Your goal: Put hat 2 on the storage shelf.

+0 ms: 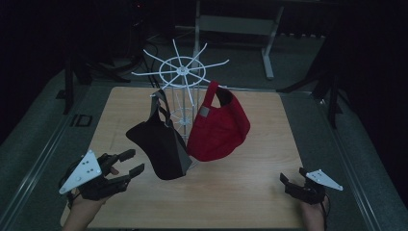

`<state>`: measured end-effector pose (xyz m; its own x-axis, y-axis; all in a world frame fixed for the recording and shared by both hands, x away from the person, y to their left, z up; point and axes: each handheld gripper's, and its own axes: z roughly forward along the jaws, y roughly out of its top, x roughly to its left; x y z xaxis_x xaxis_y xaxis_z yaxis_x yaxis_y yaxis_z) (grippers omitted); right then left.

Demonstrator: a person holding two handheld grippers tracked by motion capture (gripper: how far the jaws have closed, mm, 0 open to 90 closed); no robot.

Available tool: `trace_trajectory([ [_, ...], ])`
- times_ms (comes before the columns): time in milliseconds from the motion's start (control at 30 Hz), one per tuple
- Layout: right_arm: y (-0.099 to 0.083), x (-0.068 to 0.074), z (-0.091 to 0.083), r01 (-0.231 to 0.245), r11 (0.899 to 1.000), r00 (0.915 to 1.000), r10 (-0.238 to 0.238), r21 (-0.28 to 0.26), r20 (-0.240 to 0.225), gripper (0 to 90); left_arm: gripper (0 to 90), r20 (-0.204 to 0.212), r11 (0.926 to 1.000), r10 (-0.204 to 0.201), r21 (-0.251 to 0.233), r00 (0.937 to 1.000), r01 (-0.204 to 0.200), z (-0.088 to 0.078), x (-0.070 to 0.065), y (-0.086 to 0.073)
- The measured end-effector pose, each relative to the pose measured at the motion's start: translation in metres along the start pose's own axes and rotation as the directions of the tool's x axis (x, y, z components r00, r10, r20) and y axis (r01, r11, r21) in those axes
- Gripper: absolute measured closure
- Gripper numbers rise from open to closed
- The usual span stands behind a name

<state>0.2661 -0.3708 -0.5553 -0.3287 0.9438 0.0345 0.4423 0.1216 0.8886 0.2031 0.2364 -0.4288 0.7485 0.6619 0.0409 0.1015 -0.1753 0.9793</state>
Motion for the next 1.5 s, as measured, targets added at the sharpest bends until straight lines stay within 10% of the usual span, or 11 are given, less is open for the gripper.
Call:
trace_trajectory([
  [700, 0.000, 0.000, 0.000, 0.004, 1.000, 1.0000, -0.004, 0.005, -0.001, 14.2, 46.8, -0.081, 0.9842, -0.116, 0.125, 0.9900, 0.125, 0.014, 0.014, -0.083],
  [1500, 0.000, -0.001, 0.000, -0.005, 1.000, 1.0000, 0.005, 0.003, -0.004, 14.2, 46.9, -0.142, 0.9700, -0.132, 0.185, 0.9811, 0.157, 0.012, 0.022, -0.115],
])
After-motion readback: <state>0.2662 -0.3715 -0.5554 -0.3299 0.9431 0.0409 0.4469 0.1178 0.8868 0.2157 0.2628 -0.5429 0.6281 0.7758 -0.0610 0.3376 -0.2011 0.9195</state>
